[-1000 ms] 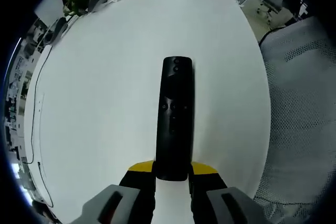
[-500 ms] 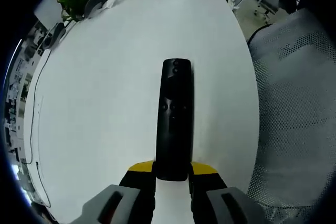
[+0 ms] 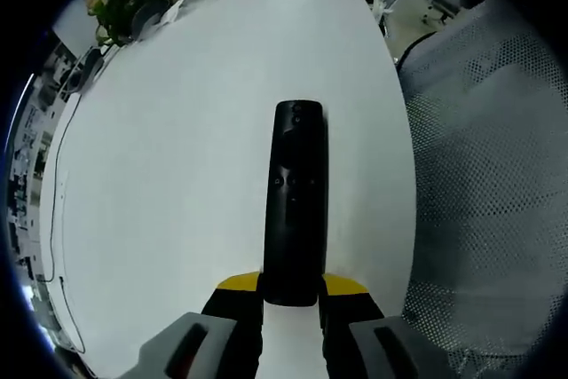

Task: Press the specified remote control buttons in sequence, fully releasing each button before pressing the next.

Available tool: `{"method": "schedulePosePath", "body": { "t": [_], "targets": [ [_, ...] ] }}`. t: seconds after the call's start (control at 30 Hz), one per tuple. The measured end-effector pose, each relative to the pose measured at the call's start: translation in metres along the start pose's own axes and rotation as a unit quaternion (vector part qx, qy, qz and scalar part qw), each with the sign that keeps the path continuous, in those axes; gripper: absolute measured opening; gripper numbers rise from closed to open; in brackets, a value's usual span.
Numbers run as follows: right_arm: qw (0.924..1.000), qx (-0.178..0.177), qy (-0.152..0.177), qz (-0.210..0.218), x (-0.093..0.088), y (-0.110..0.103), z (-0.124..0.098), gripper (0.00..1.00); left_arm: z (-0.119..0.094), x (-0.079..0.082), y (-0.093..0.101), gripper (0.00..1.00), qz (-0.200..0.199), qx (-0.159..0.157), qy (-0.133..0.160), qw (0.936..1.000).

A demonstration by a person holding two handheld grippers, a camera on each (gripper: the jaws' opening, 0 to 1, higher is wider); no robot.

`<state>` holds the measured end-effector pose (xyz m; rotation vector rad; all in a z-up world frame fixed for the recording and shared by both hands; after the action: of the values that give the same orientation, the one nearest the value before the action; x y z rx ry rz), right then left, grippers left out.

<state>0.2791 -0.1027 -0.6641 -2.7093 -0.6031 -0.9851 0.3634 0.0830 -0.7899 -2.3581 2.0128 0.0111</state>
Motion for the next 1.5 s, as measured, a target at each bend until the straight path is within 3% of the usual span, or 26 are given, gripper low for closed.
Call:
{"method": "schedulePosePath", "body": {
  "t": [0.67,0.77,0.9,1.1,1.2,1.23,1.3,1.4,1.5],
  "targets": [
    [0.9999,0.011,0.002,0.008,0.000,0.001,-0.001,0.00,-0.001,0.000,0.030,0.23,-0.011,0.000,0.008,0.9999],
    [0.9995,0.023,0.016,0.017,0.003,0.001,-0.005,0.00,-0.002,-0.001,0.034,0.23,-0.012,0.000,0.011,0.9999],
    [0.9982,0.049,0.025,0.022,0.017,0.002,-0.006,0.00,-0.001,-0.002,0.039,0.24,-0.016,0.000,0.017,0.9997],
    [0.9964,0.064,0.055,0.008,0.071,0.008,-0.002,0.00,-0.001,-0.005,0.042,0.24,-0.030,0.001,0.034,0.9990],
    [0.9965,0.072,0.042,-0.003,0.093,0.008,0.007,0.00,-0.001,-0.007,0.043,0.24,-0.035,0.002,0.048,0.9982],
    [0.9956,0.089,0.022,-0.016,0.098,0.007,0.014,0.00,0.000,-0.008,0.043,0.24,-0.035,0.002,0.053,0.9980],
    [0.9937,0.109,-0.023,-0.012,0.101,0.005,0.027,0.00,0.001,-0.010,0.043,0.24,-0.039,0.001,0.066,0.9970],
    [0.9895,0.132,-0.058,0.009,0.102,0.003,0.050,0.00,0.002,-0.015,0.044,0.24,-0.048,0.000,0.095,0.9943],
    [0.9891,0.122,-0.078,0.024,0.097,0.008,0.070,0.00,0.003,-0.019,0.044,0.24,-0.044,0.000,0.132,0.9902]
  ]
}}
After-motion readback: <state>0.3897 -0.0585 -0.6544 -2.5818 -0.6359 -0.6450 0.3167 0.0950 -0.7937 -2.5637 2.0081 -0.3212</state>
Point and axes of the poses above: the point that each gripper's makers call its tool centre point, and the gripper's own axes: z roughly forward along the fingers, y roughly to its right, x roughly out of its top, the point moved 8 cm from there along -z, roughly backward along the fingers, and after that the axes turned 14 degrees about -y, right-handed, at the moved point
